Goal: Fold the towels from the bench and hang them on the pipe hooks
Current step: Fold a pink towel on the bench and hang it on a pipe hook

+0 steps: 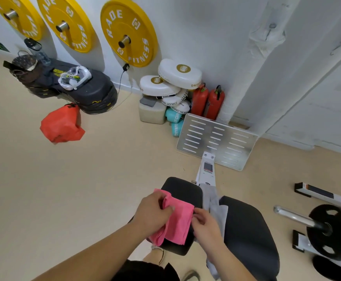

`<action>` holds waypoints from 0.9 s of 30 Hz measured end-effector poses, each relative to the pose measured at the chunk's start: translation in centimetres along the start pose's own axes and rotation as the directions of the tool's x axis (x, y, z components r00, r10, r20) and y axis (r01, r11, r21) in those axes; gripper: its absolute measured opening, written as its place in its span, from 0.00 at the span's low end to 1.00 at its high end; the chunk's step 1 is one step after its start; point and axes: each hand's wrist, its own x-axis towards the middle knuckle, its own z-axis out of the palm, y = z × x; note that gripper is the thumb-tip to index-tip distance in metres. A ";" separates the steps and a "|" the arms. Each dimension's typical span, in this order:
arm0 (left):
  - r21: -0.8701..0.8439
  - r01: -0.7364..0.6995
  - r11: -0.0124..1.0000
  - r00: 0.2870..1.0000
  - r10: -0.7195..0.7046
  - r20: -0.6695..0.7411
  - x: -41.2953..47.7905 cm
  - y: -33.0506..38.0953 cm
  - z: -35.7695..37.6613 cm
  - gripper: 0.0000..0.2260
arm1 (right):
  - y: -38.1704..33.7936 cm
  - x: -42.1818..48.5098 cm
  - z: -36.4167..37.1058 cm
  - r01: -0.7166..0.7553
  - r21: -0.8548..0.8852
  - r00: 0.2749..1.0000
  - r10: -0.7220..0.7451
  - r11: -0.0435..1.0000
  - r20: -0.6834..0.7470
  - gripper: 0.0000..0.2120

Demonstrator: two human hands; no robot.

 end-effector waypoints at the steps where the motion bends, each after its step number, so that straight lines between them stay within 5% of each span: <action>1: 0.007 -0.019 1.000 1.000 0.019 0.024 0.2 0.3 1.3 0.07 | -0.1 -0.3 -0.3 -0.010 0.027 1.000 0.009 1.000 0.015 0.14; 9: 0.106 -0.059 0.993 0.977 0.036 0.211 1.5 0.0 6.6 0.07 | 0.2 -0.5 -1.4 -0.019 0.014 0.996 0.018 1.000 0.091 0.18; 12: 0.083 0.012 0.996 0.997 -0.018 0.071 1.9 -1.3 4.6 0.13 | -0.1 -0.2 -1.0 0.003 -0.005 0.999 -0.002 1.000 0.035 0.14; 14: 0.091 0.119 0.989 0.990 -0.111 -0.090 2.7 -3.0 2.9 0.19 | -0.2 0.2 -0.5 0.134 -0.250 0.989 -0.146 0.959 -0.031 0.17; 17: 0.075 0.334 0.939 0.942 -0.334 -0.022 3.6 -4.6 1.9 0.30 | -0.3 0.8 0.9 0.266 -0.663 0.954 -0.292 0.700 0.075 0.29; 20: 0.047 0.336 0.941 0.942 -0.337 0.004 3.4 -4.9 2.0 0.21 | 0.3 1.2 2.0 0.281 -0.797 0.956 -0.229 0.535 0.183 0.37; 23: 0.053 0.307 0.950 0.951 -0.308 0.015 3.5 -4.7 1.7 0.11 | 0.6 1.7 2.3 0.240 -0.787 0.967 -0.210 0.569 0.143 0.41; 27: -0.038 0.228 0.973 0.973 -0.226 0.037 2.8 -3.1 1.5 0.13 | 1.0 1.4 3.6 0.210 -0.773 0.965 -0.252 0.599 0.067 0.42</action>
